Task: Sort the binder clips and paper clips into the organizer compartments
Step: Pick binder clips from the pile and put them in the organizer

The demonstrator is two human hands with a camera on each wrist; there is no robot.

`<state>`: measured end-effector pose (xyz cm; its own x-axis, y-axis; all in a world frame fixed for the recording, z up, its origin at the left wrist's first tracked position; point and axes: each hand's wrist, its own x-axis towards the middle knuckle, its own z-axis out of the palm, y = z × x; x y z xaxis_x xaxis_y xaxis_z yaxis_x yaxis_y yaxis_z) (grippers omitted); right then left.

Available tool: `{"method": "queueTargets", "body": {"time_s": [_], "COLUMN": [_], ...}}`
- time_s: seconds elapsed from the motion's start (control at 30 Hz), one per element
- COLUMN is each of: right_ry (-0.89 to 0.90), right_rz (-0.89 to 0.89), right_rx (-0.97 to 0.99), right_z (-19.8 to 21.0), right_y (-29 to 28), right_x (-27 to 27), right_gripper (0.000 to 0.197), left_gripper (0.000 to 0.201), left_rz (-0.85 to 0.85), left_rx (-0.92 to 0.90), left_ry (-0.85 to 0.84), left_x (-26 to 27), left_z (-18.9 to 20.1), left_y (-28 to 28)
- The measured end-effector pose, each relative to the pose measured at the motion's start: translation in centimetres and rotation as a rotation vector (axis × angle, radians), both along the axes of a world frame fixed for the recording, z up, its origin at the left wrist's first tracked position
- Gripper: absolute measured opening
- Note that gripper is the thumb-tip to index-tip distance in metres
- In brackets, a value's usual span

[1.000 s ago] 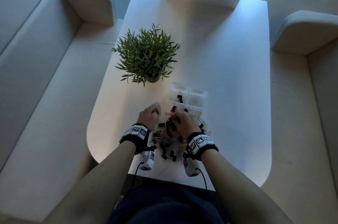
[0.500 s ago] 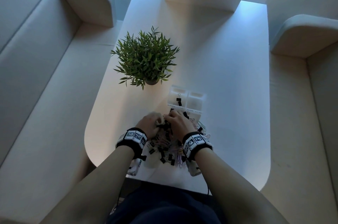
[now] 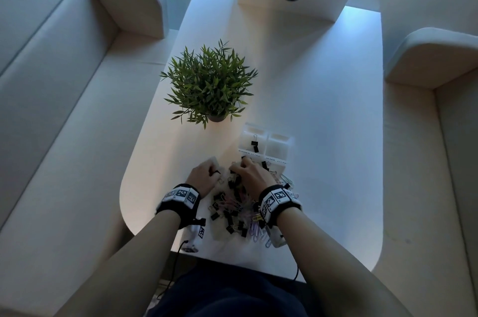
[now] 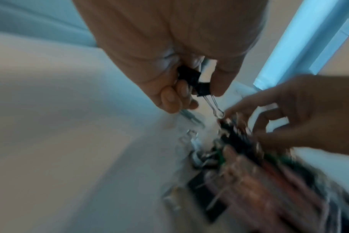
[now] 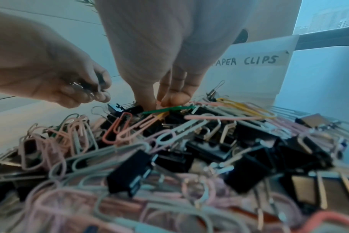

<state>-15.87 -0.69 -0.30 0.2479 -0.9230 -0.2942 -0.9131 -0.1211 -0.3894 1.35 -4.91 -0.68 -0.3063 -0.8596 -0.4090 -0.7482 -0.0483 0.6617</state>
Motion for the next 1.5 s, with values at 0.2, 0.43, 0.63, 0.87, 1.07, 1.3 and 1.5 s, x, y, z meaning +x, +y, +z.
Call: {"method": "queueTargets", "body": {"time_s": [0.2,0.43,0.63,0.87,1.07,1.3,1.5], "right_ry": [0.029,-0.096,-0.493,-1.431,-1.892,-1.721,-0.986], "right_rz": [0.024,-0.040,-0.575,-1.125,-1.305,-1.260,-1.063], "right_rx": [-0.052,-0.135,-0.174,0.131,0.209,0.207,0.130], "right_z": [-0.8,-1.1,-0.3,0.8,2.3,1.3,0.5], "right_y": [-0.2,-0.3,1.2,2.5,2.5,3.1,4.2], "right_x": [-0.3,-0.8,-2.1,-2.5,-2.8,-3.3,-2.2], "right_gripper": [0.031,0.009,0.014,0.016,0.014,0.012,0.012], "left_gripper": [0.027,0.030,0.022,0.032,0.024,0.012,0.017], "left_rz": [0.389,0.672,0.633,0.588,0.645,0.430,0.030], "left_rx": [0.407,0.439,0.435,0.440,0.456,0.360,0.183], "left_ry": [0.461,0.621,0.579,0.577,0.625,0.521,0.169], "left_x": [0.5,0.0,-1.0,-1.9,-2.4,-2.7,-4.4], "left_z": [1.0,1.1,1.1,1.0,1.6,2.1,2.4], "left_y": [-0.3,-0.4,-0.3,0.5,0.6,0.7,1.4]}}
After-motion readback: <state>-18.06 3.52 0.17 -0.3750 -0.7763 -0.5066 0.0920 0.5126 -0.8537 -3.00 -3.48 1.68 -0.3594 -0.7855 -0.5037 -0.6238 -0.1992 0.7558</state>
